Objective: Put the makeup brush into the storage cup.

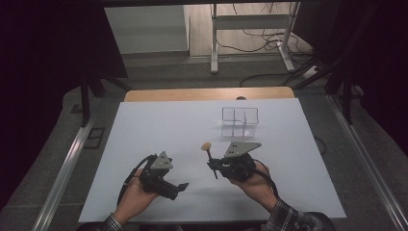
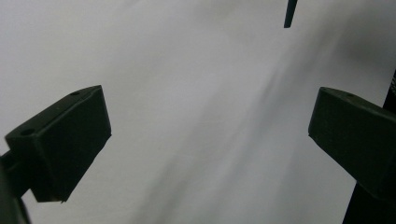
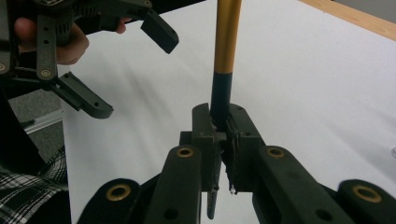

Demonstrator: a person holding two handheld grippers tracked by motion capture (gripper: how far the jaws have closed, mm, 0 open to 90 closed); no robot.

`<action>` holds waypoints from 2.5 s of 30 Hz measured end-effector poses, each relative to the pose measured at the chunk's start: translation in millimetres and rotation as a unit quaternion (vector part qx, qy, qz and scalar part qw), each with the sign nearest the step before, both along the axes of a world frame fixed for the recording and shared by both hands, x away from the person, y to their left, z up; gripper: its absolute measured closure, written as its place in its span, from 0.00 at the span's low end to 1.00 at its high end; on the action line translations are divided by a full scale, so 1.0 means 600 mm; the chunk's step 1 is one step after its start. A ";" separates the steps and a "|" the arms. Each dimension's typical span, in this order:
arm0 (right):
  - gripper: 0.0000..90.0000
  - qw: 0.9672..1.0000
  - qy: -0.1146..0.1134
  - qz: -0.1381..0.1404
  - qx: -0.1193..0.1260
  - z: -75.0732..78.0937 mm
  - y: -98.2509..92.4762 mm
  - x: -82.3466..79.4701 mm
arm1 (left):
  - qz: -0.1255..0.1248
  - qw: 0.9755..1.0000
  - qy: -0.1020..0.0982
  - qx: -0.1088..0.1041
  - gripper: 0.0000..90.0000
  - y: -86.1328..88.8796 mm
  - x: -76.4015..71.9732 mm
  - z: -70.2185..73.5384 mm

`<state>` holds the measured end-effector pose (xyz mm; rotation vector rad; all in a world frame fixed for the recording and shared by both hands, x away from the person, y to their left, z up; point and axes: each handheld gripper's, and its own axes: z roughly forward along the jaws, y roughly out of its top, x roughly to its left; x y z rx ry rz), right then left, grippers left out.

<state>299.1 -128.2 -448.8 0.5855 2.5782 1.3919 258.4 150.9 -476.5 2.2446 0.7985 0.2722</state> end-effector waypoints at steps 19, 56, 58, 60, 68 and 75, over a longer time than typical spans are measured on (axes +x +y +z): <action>0.93 1.000 -0.003 -0.016 0.007 0.007 -0.017 0.010 | 0.014 1.000 -0.003 0.008 0.00 0.022 -0.015 -0.009; 0.93 0.999 -0.013 -0.047 0.017 0.020 -0.046 0.025 | 0.029 0.999 -0.009 0.009 0.00 0.058 -0.039 -0.018; 0.93 0.999 -0.014 -0.048 0.018 0.021 -0.047 0.026 | 0.031 0.999 -0.009 0.011 0.00 0.060 -0.040 -0.018; 0.93 0.998 -0.015 -0.050 0.018 0.022 -0.049 0.027 | 0.033 0.999 -0.008 0.012 0.00 0.062 -0.041 -0.018; 0.93 0.997 -0.017 -0.064 0.024 0.026 -0.060 0.034 | 0.038 0.999 -0.007 0.013 0.00 0.070 -0.047 -0.019; 0.93 0.997 -0.021 -0.076 0.024 0.030 -0.068 0.042 | 0.045 0.999 -0.006 0.014 0.00 0.078 -0.051 -0.021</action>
